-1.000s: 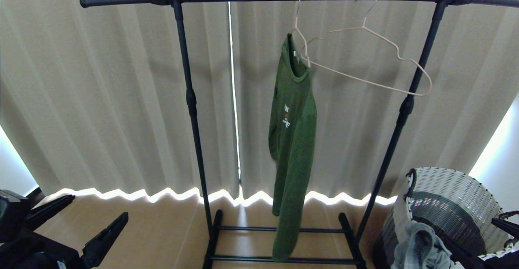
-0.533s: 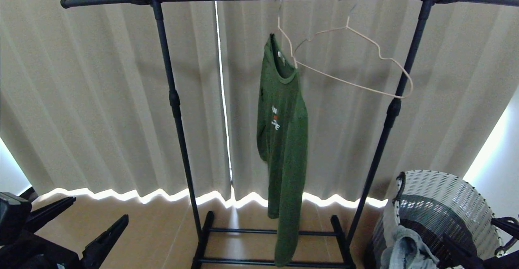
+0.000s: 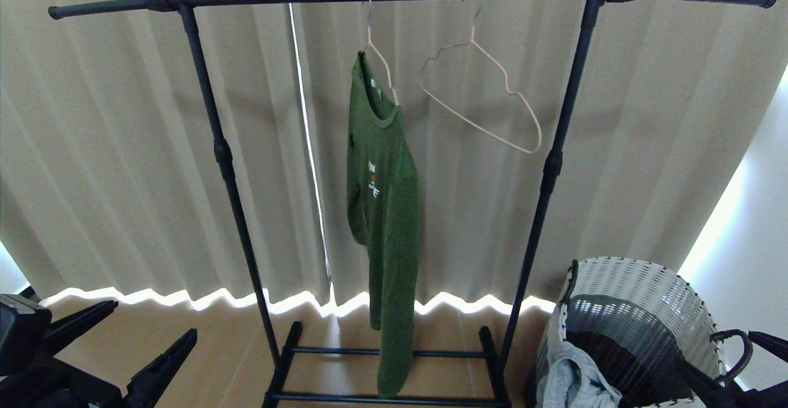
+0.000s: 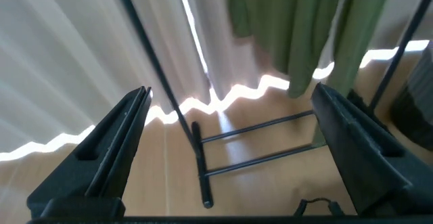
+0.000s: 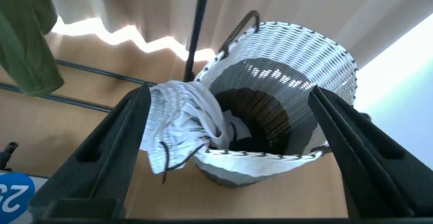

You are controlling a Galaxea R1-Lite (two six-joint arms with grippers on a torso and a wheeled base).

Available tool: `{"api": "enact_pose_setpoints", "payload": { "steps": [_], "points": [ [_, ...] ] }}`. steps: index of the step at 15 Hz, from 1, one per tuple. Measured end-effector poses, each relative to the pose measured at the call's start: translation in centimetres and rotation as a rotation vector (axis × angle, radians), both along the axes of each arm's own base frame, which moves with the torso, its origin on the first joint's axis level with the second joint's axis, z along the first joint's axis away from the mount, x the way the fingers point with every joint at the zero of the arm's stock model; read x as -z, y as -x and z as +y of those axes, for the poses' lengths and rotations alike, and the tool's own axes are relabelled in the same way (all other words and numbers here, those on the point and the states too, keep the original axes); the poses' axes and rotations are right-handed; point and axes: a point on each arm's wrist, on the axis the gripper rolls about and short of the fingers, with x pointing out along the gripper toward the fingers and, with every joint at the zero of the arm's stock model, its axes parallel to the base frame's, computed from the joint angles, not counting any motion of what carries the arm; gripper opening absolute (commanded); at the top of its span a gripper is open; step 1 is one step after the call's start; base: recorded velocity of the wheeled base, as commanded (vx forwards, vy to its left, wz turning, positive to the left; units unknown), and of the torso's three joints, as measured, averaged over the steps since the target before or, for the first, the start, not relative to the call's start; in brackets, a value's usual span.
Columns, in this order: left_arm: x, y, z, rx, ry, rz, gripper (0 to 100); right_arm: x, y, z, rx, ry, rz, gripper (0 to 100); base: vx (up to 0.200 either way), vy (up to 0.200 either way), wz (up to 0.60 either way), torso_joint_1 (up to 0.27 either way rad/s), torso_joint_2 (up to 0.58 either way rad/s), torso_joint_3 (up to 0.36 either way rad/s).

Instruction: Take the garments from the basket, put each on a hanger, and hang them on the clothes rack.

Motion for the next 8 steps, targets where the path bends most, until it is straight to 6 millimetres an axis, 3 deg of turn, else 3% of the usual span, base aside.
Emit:
{"api": "enact_pose_setpoints", "payload": {
  "steps": [5, 8],
  "points": [
    [0.2, 0.5, 0.0, 0.022, -0.049, -0.013, 100, 0.5, 1.1, -0.2, 0.016, 0.067, 0.05, 100, 0.0, 0.0, 0.0, 0.0, 0.0, 0.0],
    [0.1, 0.7, -0.1, 0.042, -0.045, -0.024, 100, 1.2, 1.6, -0.2, -0.066, 0.243, 0.138, 100, 0.0, 0.0, 0.0, 0.0, 0.0, 0.0]
  ]
}}
